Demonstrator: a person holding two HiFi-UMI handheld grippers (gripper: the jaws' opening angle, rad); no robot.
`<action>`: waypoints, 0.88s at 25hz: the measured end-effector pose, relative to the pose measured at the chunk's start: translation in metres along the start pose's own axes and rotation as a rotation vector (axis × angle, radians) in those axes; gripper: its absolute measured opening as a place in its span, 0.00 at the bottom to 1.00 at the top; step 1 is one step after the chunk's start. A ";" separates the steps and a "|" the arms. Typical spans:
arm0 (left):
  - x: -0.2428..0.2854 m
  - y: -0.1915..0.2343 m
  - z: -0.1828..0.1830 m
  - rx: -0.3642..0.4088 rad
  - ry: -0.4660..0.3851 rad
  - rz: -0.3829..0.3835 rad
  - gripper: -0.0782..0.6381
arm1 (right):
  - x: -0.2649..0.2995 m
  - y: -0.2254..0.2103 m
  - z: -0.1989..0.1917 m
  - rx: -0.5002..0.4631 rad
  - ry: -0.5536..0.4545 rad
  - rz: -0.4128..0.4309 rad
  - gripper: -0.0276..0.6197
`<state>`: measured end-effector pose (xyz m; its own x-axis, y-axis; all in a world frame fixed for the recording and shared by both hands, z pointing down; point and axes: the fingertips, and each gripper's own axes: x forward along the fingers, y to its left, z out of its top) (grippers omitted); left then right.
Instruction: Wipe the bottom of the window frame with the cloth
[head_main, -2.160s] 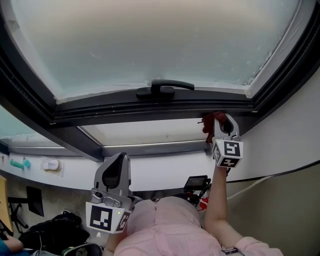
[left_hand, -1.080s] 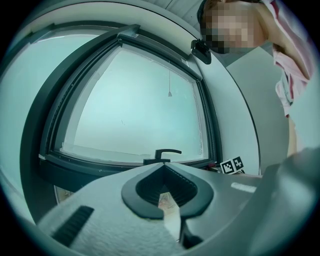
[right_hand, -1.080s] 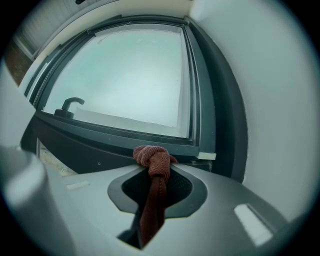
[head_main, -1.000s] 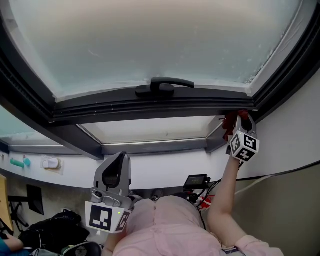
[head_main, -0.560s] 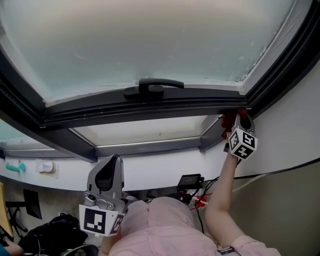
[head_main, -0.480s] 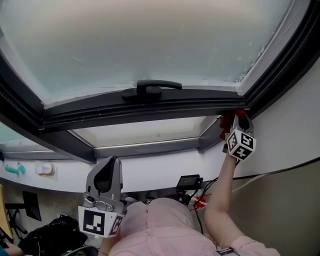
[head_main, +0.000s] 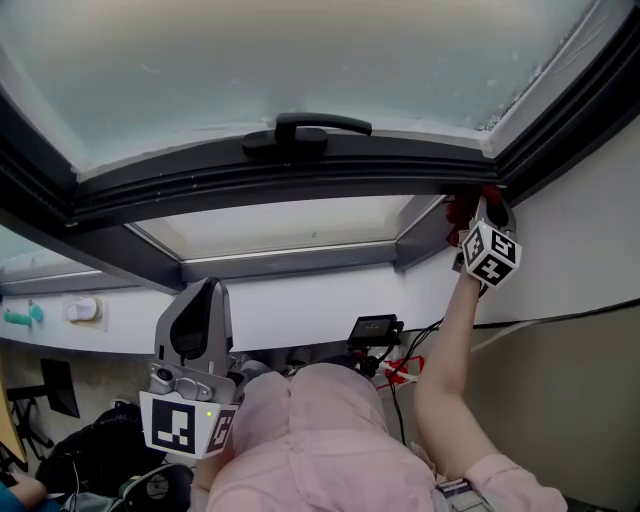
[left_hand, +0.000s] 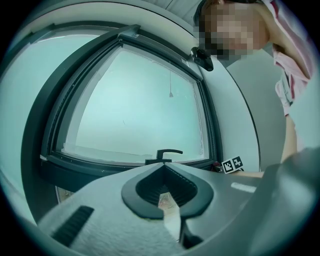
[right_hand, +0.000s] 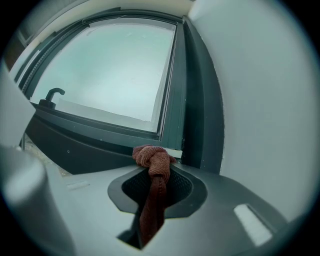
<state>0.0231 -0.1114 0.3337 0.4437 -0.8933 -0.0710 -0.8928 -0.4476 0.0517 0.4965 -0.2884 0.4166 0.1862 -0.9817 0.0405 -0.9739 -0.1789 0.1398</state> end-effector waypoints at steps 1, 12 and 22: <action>-0.002 0.001 0.000 -0.002 0.000 0.003 0.11 | 0.000 0.000 0.000 -0.004 0.000 0.003 0.14; -0.023 0.009 -0.005 -0.010 0.015 0.012 0.11 | -0.005 0.003 -0.004 -0.017 0.044 -0.003 0.14; -0.041 0.014 -0.006 -0.020 0.017 0.014 0.11 | -0.052 0.012 0.019 0.016 -0.023 0.021 0.14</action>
<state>-0.0066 -0.0814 0.3430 0.4325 -0.9001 -0.0527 -0.8973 -0.4354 0.0725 0.4725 -0.2404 0.3976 0.1628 -0.9864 0.0208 -0.9795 -0.1591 0.1236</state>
